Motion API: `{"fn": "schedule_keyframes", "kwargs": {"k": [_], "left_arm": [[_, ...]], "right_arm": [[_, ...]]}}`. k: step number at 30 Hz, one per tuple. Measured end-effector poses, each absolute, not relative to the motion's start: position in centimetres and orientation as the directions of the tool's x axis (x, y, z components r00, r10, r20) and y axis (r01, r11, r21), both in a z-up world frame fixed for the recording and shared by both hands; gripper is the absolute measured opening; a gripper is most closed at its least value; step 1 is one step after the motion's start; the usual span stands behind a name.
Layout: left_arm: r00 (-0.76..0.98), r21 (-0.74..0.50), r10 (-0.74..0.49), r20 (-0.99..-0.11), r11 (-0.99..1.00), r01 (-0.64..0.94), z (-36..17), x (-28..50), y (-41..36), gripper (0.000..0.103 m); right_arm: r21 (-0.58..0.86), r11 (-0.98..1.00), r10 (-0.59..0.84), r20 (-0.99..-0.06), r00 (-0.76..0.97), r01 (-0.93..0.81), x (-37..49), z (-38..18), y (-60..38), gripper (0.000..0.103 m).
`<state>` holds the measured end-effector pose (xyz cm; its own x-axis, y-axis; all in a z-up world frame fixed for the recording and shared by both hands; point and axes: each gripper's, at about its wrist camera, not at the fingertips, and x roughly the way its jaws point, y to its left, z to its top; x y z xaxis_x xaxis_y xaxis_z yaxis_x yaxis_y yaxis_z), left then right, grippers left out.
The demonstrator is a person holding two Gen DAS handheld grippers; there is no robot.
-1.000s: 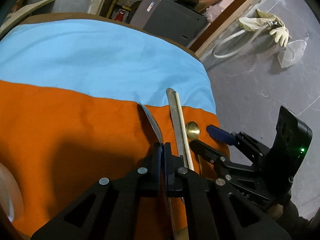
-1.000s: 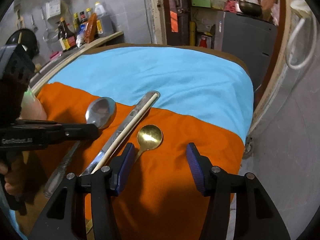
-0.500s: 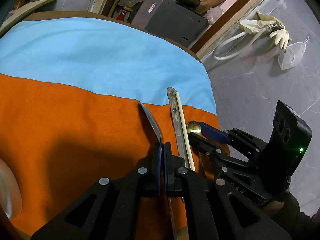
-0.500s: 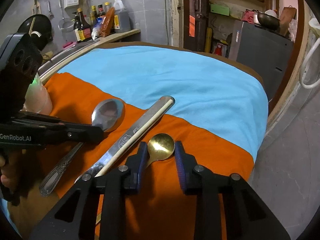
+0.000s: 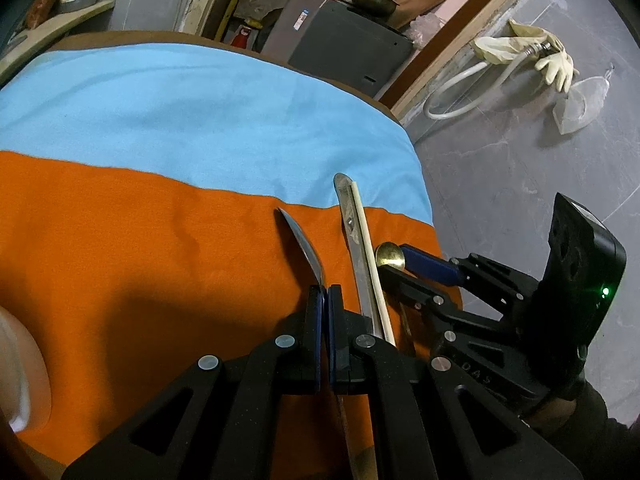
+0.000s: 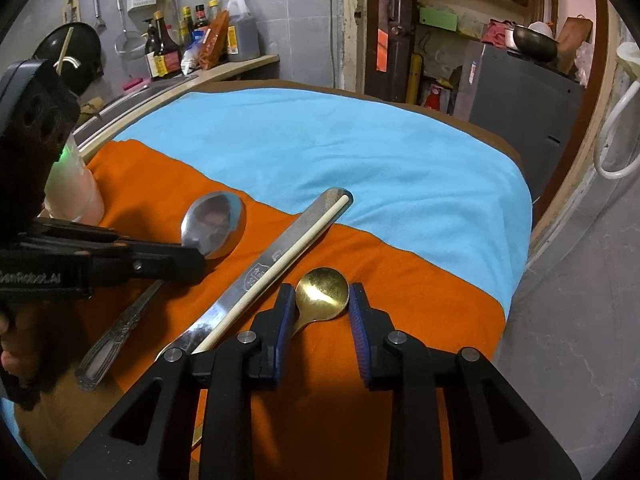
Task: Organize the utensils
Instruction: 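Lift the steel spoon and gold spoon up over the white holder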
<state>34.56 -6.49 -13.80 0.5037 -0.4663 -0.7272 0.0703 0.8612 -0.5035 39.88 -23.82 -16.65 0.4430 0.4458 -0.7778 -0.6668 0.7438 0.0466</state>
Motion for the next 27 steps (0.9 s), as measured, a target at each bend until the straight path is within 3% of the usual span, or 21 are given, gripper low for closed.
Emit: {"fn": "schedule_keyframes", "kwargs": {"k": [4,9,13,18,27], "left_arm": [[0.508,-0.530,-0.478,-0.716,0.847,0.050,-14.0,34.6,-6.1,0.001],[0.513,-0.531,-0.479,-0.712,0.846,0.053,-14.0,35.0,-6.1,0.001],[0.521,-0.520,-0.471,-0.712,0.852,0.060,-13.9,34.9,-6.5,0.000],[0.541,-0.488,-0.480,-0.691,0.861,0.140,-13.1,34.1,-7.5,0.000],[0.701,-0.404,-0.443,-0.559,0.884,0.236,-9.9,31.0,-8.5,0.000]], "right_arm": [[-0.006,0.743,0.408,-0.789,0.460,-0.669,39.8,-16.6,-22.8,0.035],[0.005,0.759,0.397,-0.796,0.457,-0.651,40.1,-16.8,-22.9,0.036],[0.011,0.783,0.374,-0.807,0.457,-0.622,40.1,-16.7,-22.2,0.027],[0.038,0.788,0.394,-0.798,0.457,-0.614,40.0,-16.5,-22.6,0.025],[0.063,0.803,0.516,-0.573,0.637,-0.593,35.1,-12.2,-25.9,0.025]]}}
